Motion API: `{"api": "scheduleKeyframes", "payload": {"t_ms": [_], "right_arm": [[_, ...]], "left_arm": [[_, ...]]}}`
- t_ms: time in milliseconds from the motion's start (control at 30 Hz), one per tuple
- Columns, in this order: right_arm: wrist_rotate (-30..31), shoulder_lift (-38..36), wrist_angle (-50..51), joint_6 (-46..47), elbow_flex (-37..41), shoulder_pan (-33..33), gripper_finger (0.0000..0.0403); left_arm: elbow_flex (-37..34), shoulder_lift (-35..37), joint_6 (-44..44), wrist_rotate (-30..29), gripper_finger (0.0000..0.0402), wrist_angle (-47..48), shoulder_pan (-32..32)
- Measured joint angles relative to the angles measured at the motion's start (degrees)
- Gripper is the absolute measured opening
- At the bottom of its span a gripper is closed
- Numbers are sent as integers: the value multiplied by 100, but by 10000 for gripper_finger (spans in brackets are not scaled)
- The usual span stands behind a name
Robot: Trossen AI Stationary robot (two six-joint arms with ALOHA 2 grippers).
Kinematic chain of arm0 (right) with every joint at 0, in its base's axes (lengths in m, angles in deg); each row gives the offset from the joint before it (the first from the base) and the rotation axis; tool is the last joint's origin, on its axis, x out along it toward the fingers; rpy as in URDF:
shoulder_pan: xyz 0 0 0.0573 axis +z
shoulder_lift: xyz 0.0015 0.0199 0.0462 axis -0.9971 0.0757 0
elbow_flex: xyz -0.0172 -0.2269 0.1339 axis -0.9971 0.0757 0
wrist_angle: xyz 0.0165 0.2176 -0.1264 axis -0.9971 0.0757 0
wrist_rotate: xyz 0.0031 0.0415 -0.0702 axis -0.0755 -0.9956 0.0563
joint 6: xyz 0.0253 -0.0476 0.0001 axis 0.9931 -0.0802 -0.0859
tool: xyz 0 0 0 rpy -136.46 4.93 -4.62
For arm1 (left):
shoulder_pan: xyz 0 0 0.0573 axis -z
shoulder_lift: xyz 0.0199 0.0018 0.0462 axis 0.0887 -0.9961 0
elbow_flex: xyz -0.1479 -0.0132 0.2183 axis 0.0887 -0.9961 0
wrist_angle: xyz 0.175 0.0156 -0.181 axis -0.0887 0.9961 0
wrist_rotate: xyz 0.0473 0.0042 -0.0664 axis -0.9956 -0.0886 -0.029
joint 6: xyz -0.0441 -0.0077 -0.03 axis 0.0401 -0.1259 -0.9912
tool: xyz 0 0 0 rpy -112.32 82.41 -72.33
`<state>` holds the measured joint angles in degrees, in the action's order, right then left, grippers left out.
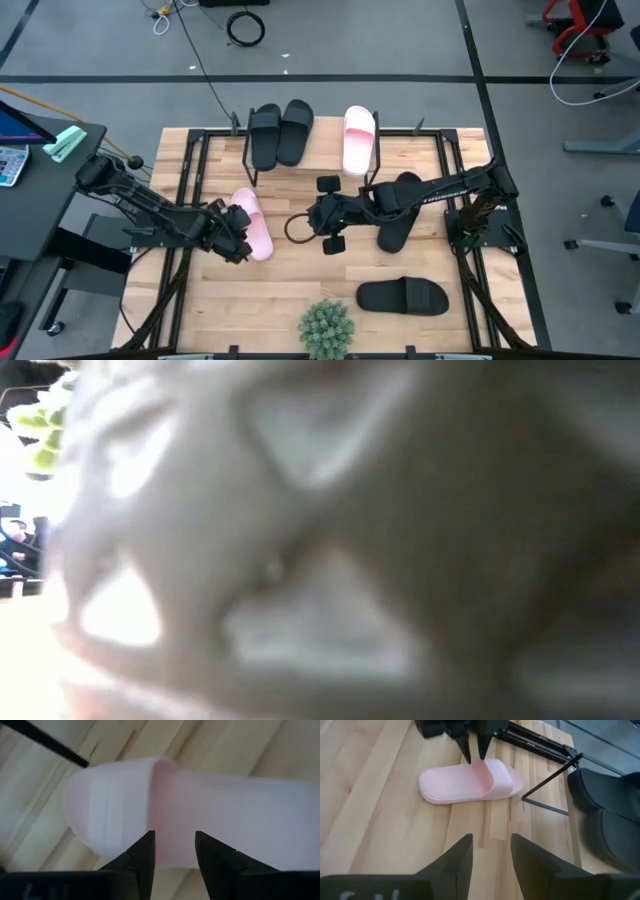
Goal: Pick and place slides into the shelf
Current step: Put the pink slides on the shelf
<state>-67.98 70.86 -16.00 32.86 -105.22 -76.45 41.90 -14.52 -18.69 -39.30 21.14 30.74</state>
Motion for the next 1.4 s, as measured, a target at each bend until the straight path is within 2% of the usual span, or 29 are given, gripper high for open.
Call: {"api": "scheduleKeyframes", "payload": {"t_ms": [200, 400, 500, 600, 733, 833, 933, 1000, 1200, 1300, 1400], "right_arm": [[6, 0, 5, -19, 0, -33, 138], [6, 0, 23, 1, 0, -46, 138], [4, 0, 25, 3, 0, -44, 138], [4, 0, 27, 3, 0, -44, 138], [3, 0, 87, 5, 0, -44, 138], [4, 0, 127, 6, 0, -44, 138], [3, 0, 134, 7, 0, -44, 138], [4, 0, 134, 7, 0, -44, 138], [2, 0, 136, 28, 0, -42, 138], [2, 0, 136, 138, 0, -37, 138], [-2, 0, 151, 327, 0, -31, 138]], "left_arm": [[-43, -495, 187, -243, 167, 108, -338], [-43, -866, 383, -297, 155, 141, -815], [-43, -994, 400, -300, 136, 143, -1019], [-43, -1047, 371, -221, 98, 103, -1103], [51, -1040, 190, 551, 19, 139, -992], [278, -1040, 45, 1037, 11, 148, -708], [714, -1040, 149, 1050, 6, 177, -327], [1068, -1040, 174, 890, 5, 451, -112], [1861, -1034, 134, -216, 8, 1931, 144], [1850, -1032, 505, -247, 14, 2068, 94], [1643, -1038, 533, -243, 46, 1993, 17]]}}
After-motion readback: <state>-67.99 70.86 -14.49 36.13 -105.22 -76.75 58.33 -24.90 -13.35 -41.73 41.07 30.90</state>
